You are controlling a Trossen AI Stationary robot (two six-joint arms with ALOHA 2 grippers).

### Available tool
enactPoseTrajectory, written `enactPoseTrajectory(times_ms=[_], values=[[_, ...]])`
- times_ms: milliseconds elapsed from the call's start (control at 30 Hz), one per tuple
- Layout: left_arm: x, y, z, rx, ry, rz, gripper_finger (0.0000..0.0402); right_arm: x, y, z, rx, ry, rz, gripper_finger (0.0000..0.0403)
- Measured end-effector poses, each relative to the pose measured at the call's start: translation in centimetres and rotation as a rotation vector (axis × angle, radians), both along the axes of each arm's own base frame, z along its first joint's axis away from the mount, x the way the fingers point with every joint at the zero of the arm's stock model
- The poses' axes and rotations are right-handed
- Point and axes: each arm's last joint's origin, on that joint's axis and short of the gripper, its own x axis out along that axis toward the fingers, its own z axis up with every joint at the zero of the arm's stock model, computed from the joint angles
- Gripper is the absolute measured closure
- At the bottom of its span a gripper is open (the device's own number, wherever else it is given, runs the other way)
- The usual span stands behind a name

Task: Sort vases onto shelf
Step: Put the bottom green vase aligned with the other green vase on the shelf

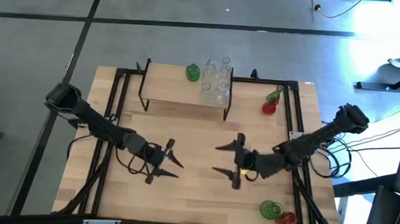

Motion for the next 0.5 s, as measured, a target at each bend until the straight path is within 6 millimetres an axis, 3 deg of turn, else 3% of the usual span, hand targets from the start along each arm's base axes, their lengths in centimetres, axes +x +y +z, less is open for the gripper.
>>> enactPoseTrajectory(times_ms=[267,500], values=[[2.4,-4.0,-0.8,-0.029,0.061,-0.021,0.0224,-4.0,4.0,3.0,0.307,0.23,0.072,0.0087],[4.9,-9.1,-0.7,-0.042,0.049,-0.008,0.0224,-8.3,8.1,3.0,0.663,0.448,0.179,0.0087]])
